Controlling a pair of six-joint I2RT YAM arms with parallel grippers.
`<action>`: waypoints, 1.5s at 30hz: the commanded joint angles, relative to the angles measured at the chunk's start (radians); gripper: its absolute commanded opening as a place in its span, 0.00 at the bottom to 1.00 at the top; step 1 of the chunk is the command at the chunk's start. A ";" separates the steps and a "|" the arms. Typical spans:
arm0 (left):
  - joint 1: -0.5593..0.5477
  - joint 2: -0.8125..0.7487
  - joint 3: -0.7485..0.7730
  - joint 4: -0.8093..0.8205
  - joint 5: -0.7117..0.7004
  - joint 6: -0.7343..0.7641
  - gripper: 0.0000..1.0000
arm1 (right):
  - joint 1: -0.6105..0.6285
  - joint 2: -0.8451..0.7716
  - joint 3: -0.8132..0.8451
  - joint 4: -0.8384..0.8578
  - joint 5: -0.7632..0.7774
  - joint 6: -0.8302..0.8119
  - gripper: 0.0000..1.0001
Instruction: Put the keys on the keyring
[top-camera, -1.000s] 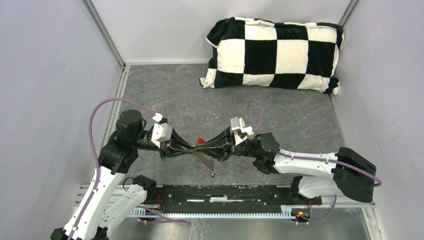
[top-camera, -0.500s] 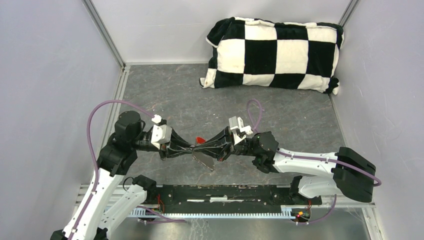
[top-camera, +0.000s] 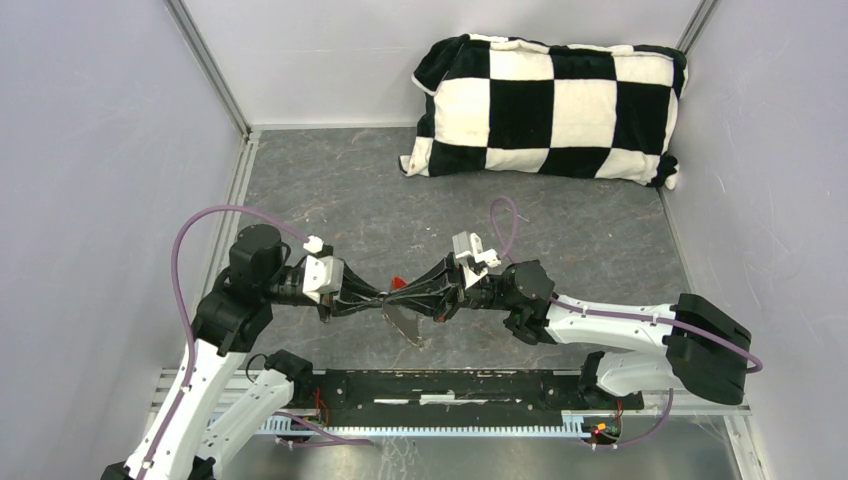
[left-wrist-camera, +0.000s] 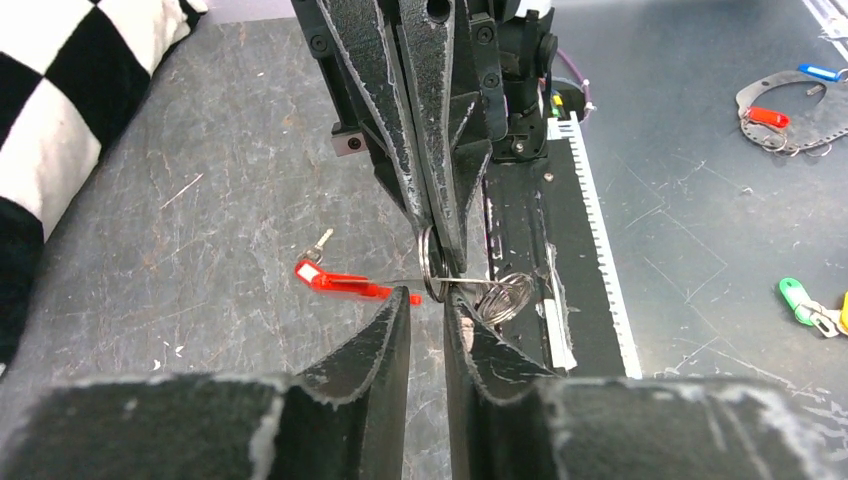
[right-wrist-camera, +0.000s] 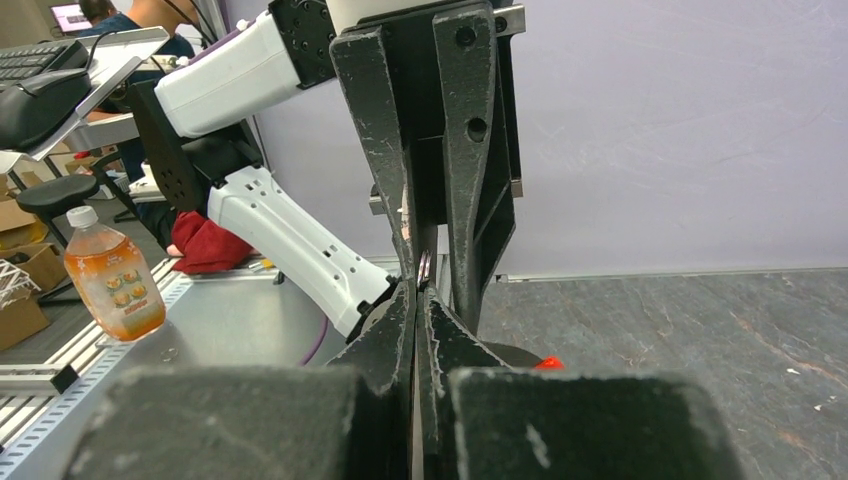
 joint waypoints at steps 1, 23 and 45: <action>-0.005 -0.006 0.053 -0.029 -0.021 0.099 0.27 | -0.005 -0.008 0.031 0.002 -0.029 -0.002 0.01; -0.005 0.009 0.064 -0.022 0.014 0.092 0.25 | -0.021 0.006 0.010 0.078 -0.046 0.052 0.01; -0.005 -0.047 0.007 -0.001 0.044 0.133 0.02 | -0.021 0.022 0.039 0.000 -0.114 0.044 0.01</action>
